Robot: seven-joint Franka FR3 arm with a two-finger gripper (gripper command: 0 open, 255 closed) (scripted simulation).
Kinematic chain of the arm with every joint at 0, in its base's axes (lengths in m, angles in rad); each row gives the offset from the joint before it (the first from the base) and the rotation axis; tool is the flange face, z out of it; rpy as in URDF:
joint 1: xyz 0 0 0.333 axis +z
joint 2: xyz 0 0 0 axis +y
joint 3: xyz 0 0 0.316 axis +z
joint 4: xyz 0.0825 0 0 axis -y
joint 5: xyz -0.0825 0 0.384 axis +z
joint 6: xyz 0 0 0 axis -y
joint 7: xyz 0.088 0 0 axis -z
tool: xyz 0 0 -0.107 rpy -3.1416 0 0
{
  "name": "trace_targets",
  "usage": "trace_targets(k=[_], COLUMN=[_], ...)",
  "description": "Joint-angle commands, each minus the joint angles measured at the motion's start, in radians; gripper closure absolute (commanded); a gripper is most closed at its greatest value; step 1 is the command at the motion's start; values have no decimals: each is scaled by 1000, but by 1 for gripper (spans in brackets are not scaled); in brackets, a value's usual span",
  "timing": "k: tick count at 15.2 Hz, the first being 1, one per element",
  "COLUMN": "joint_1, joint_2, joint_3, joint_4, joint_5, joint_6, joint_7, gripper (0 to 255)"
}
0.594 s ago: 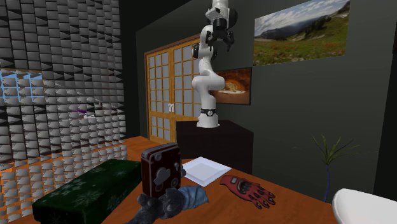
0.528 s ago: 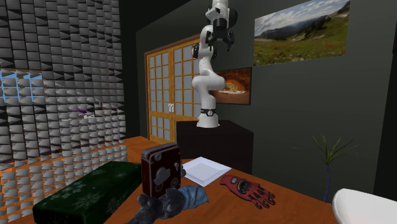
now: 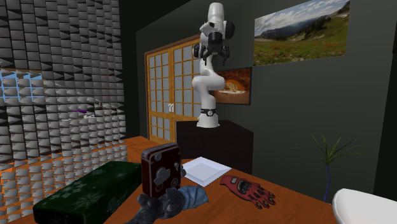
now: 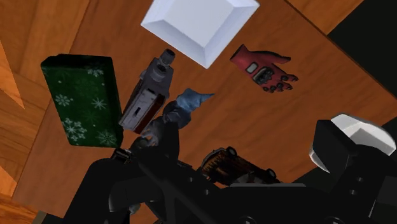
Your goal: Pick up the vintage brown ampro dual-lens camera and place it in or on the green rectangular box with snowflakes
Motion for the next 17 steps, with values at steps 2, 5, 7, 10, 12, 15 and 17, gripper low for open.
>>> trace_targets(k=[2,5,7,10,12,15,17], joint_1=[-22,-45,-61,-84,-99,-120,-132], joint_2=[36,91,138,225,293,408,493], joint_3=[-17,-34,-46,-63,-75,-92,-103], joint_4=[-77,-136,-168,-205,-221,-232,-230], joint_5=[-13,-26,-34,-47,-54,-63,-65], joint_6=[127,252,339,473,565,702,793], joint_7=[18,34,45,61,73,89,99], gripper=[0,0,0,0,0,0,0])
